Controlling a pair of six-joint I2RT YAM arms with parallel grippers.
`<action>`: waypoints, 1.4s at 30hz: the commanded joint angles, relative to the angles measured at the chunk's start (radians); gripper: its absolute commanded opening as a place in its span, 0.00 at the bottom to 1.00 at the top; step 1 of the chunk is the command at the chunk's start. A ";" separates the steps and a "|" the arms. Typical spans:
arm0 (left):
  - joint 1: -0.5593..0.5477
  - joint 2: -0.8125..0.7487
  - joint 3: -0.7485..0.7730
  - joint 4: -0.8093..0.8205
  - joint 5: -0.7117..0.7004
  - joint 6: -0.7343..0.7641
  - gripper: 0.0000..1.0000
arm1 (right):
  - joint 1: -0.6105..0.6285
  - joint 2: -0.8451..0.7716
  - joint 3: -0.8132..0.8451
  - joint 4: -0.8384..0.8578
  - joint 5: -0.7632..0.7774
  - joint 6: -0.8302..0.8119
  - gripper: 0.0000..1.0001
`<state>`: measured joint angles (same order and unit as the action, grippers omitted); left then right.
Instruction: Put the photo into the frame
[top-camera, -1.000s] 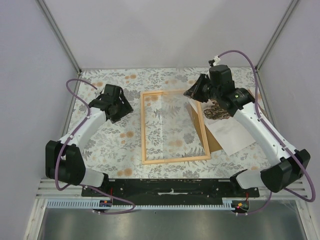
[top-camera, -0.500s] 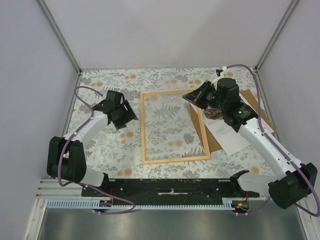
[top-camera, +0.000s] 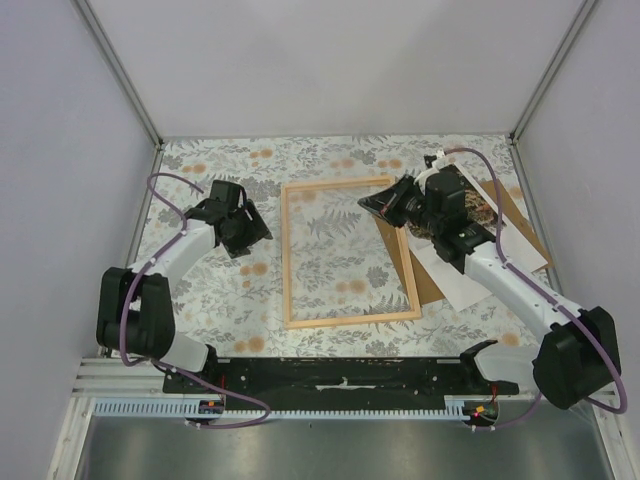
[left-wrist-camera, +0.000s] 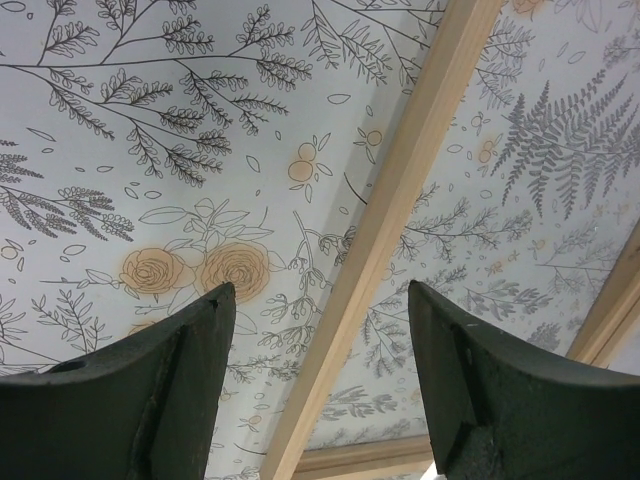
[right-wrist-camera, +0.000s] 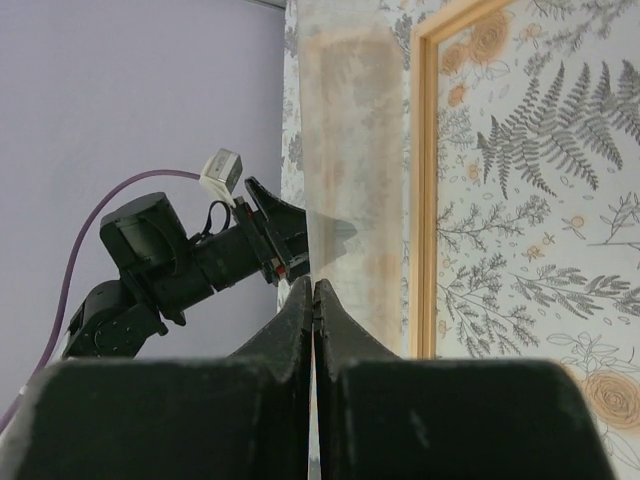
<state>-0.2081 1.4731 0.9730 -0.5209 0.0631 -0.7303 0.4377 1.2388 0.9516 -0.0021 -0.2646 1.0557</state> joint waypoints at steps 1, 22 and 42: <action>0.006 0.018 0.026 0.030 0.018 0.052 0.75 | -0.025 0.021 -0.092 0.220 -0.061 0.081 0.00; 0.004 0.133 0.039 0.088 0.178 0.091 0.74 | -0.060 0.094 -0.198 0.215 -0.142 -0.054 0.00; 0.004 0.260 0.095 0.064 0.156 0.117 0.70 | -0.089 0.267 -0.297 0.321 -0.355 -0.207 0.15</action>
<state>-0.2081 1.7145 1.0172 -0.4606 0.2169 -0.6586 0.3527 1.4490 0.6418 0.2512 -0.5137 0.9123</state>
